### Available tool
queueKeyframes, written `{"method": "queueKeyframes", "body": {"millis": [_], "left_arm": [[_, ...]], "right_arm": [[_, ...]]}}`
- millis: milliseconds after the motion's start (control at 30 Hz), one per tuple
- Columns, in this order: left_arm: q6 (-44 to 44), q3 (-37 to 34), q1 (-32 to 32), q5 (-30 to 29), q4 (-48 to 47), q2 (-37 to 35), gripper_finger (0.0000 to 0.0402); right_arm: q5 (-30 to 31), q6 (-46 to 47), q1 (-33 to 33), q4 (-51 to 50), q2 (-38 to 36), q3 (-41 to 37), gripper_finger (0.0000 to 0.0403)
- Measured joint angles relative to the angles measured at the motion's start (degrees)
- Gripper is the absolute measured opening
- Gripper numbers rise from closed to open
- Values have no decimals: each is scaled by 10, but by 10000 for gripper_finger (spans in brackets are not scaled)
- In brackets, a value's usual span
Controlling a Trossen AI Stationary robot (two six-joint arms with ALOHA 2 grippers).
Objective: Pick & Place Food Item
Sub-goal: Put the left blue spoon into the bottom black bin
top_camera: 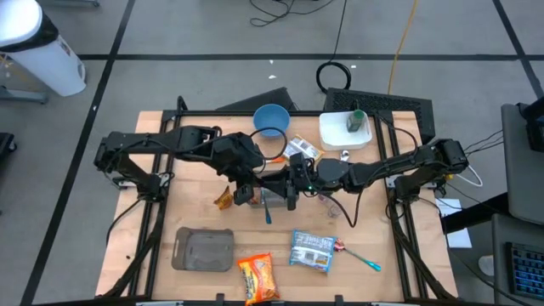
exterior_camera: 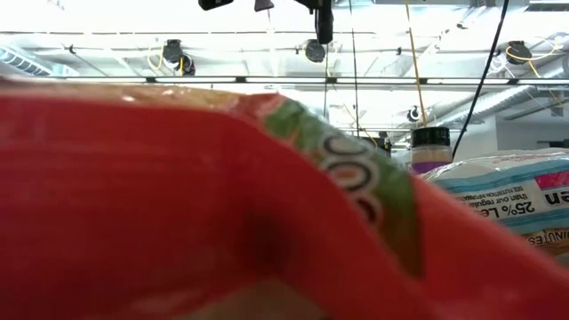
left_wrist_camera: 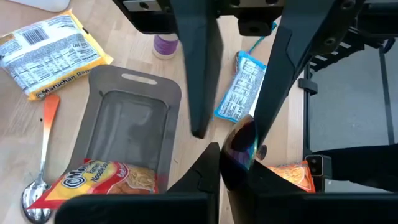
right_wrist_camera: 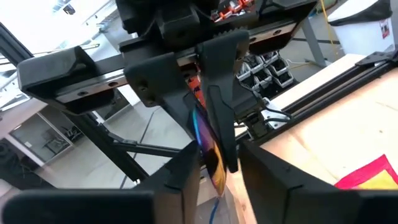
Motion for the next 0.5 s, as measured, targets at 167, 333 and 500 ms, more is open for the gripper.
{"method": "queueKeyframes", "body": {"millis": [167, 333, 500], "left_arm": [[0, 0, 0, 1, 1, 0, 10], [-8, 0, 0, 5, -1, 0, 12], [-13, 0, 0, 5, -1, 0, 15]], "right_arm": [[-2, -5, 0, 0, 0, 0, 49], [2, -21, 0, -3, 0, 0, 10], [6, -18, -1, -6, 0, 0, 8]]}}
